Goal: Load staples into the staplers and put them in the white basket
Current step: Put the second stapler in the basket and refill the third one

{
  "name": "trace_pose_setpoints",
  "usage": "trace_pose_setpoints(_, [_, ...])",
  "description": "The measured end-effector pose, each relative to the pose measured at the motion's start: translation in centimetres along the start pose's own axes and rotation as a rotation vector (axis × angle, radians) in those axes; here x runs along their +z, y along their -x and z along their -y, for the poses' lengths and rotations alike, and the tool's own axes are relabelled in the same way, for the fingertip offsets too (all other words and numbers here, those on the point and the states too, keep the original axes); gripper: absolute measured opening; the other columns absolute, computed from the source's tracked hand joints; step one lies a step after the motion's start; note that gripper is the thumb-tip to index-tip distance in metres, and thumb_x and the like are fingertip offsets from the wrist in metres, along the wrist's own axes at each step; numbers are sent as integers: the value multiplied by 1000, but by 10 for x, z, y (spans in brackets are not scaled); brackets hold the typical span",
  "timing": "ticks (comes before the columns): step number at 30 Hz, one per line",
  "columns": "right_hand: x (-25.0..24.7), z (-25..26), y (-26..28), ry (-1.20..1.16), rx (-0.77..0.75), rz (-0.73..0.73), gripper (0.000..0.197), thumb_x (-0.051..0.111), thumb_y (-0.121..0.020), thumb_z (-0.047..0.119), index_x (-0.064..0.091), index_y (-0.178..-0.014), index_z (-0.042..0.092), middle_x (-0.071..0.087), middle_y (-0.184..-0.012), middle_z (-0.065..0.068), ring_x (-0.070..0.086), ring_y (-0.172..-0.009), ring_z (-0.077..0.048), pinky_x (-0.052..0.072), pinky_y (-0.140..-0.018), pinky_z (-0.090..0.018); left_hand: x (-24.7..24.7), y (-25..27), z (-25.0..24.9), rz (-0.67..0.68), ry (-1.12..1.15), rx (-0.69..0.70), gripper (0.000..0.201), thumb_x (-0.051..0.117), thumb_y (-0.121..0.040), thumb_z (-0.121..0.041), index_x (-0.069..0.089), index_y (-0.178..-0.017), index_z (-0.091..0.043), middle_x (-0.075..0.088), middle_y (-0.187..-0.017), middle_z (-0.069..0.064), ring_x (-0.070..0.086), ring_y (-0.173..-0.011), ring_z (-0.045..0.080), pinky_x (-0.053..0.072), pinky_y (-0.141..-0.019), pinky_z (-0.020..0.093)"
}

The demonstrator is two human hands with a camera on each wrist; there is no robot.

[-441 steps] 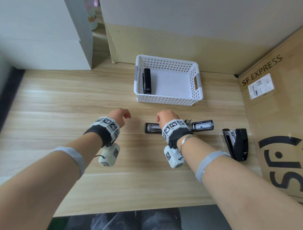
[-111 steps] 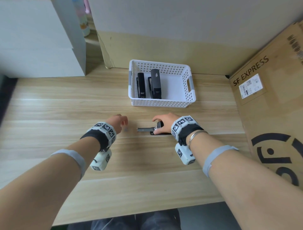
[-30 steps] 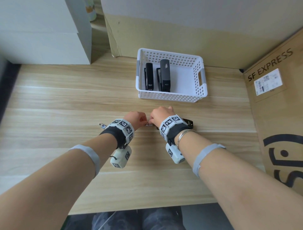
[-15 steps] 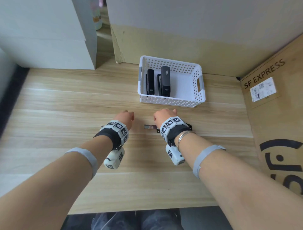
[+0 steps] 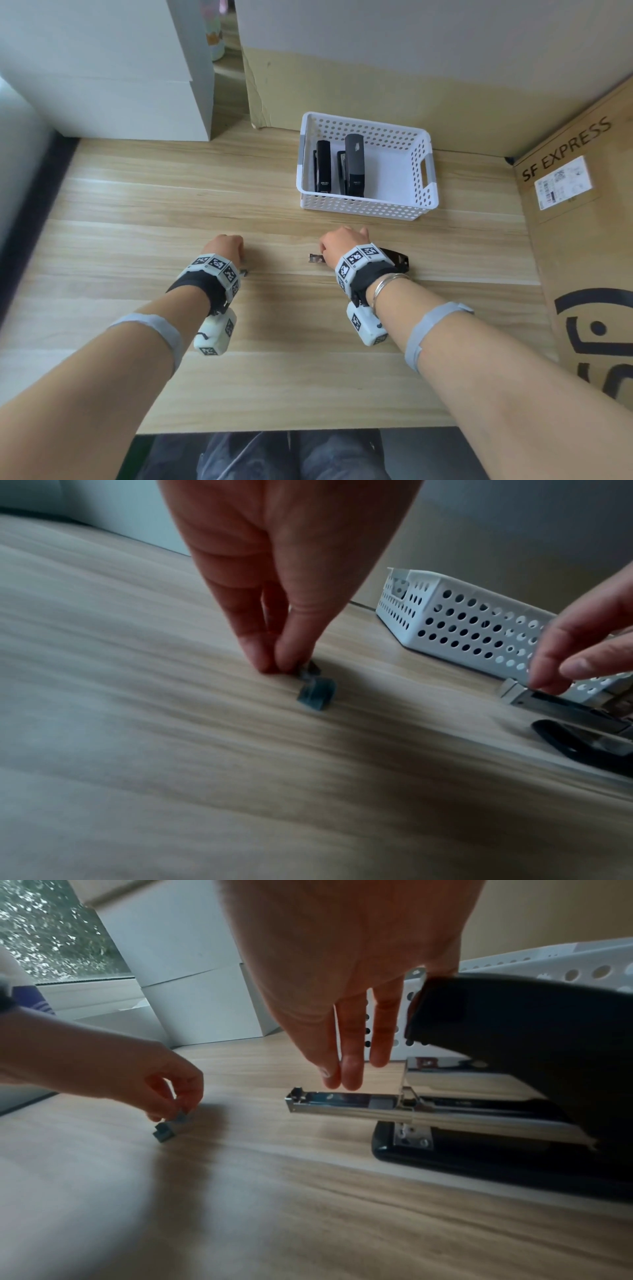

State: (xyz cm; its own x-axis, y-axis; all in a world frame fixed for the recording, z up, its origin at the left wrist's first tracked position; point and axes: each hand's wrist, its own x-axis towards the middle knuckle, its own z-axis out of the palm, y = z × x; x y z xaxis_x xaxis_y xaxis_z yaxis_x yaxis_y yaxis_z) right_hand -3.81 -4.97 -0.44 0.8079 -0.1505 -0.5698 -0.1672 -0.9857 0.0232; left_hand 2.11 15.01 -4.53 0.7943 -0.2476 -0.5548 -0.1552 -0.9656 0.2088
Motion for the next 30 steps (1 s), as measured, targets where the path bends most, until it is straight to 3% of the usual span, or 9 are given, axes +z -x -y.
trace_pose_setpoints(6, [2,-5,1,-53,-29,-40,28,48,-92,14,68,-105,28,68,-108,1,54,-112,-23,34,-97,-40,6,0,-28,-131,214,139,21,46,-87,2,60,-102,-4,63,-107,17,62,-94,34,46,-72,31])
trace_pose_setpoints(9, [-1,-8,0,-145,-72,-45,22,51,-95,23,66,-109,29,68,-114,2,55,-115,-22,36,-99,-38,6,1,-48,-171,303,298,17,55,-84,1,61,-99,-2,63,-92,11,60,-83,28,46,-76,29])
trace_pose_setpoints(11, [-3,-9,1,-209,-102,-39,23,54,-94,29,65,-114,27,68,-114,2,58,-112,-21,43,-96,-35,6,1,-60,-183,373,351,19,60,-80,1,59,-99,-2,58,-81,5,53,-74,21,44,-72,26])
trace_pose_setpoints(13, [-5,-10,2,-295,-111,-44,27,57,-93,31,64,-118,26,69,-115,3,61,-109,-20,48,-92,-32,6,1,-71,-181,436,373,24,65,-77,1,55,-98,-6,56,-77,3,52,-71,19,42,-70,27])
trace_pose_setpoints(16, [-6,-10,2,-395,-106,-48,31,58,-92,31,64,-121,25,69,-115,3,62,-108,-17,46,-85,-26,6,2,-82,-164,512,386,36,68,-74,1,43,-92,-18,52,-72,0,53,-69,20,47,-71,32])
trace_pose_setpoints(20, [-8,-12,2,-441,-100,-34,27,61,-90,28,69,-115,23,71,-111,-1,64,-104,-19,46,-84,-25,6,1,-90,-186,534,409,38,66,-75,0,36,-90,-19,41,-63,-7,51,-66,20,42,-60,22])
trace_pose_setpoints(23, [-11,-15,3,-466,-86,-49,23,66,-87,25,71,-109,21,73,-106,1,66,-100,-17,48,-84,-25,8,-1,-93,-179,514,413,36,66,-75,-1,39,-91,-17,38,-61,-8,51,-65,20,41,-60,25])
trace_pose_setpoints(26, [-12,-19,5,-334,-67,-52,19,69,-85,28,72,-103,23,71,-104,3,64,-101,-17,51,-86,-29,12,-3,-93,-146,409,379,30,70,-75,-3,51,-98,-8,44,-69,-5,51,-71,20,39,-58,21])
trace_pose_setpoints(30, [-5,-20,5,-86,-71,-53,15,64,-89,31,71,-100,27,68,-110,2,51,-118,-19,36,-101,-35,14,-3,-90,-43,262,345,21,61,-85,-14,60,-104,-5,61,-98,8,60,-94,26,42,-74,29])
